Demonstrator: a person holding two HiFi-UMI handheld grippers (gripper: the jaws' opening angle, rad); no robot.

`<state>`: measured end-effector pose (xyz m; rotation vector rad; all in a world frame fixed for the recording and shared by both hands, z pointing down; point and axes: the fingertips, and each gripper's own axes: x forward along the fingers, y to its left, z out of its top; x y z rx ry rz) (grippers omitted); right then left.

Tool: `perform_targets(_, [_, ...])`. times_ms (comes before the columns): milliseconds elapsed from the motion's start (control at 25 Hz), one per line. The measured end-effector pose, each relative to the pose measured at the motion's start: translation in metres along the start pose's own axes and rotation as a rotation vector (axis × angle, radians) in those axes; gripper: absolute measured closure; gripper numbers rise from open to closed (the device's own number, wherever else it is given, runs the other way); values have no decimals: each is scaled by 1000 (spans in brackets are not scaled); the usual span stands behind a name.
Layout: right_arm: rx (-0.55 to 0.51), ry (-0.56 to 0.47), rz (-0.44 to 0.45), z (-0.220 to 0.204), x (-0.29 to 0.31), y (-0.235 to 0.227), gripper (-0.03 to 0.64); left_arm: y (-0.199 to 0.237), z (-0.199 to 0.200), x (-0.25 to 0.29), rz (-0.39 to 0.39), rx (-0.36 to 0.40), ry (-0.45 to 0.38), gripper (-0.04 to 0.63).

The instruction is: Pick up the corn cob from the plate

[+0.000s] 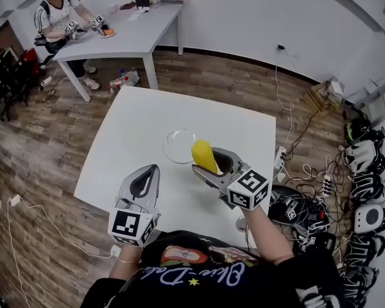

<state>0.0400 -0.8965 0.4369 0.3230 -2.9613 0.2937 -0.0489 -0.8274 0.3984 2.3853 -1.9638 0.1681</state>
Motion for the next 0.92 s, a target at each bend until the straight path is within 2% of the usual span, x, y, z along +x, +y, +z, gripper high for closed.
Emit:
perform_targets(200, [131, -119, -77, 5, -47, 14, 353, -34, 7, 24, -91, 21, -2, 594])
perform_targets(320, [121, -137, -93, 7, -62, 14, 353, -42, 8, 32, -118, 21, -2, 595])
perform_targets(920, [97, -151, -111, 21, -59, 9, 353, -26, 9, 32, -93, 28, 15, 594])
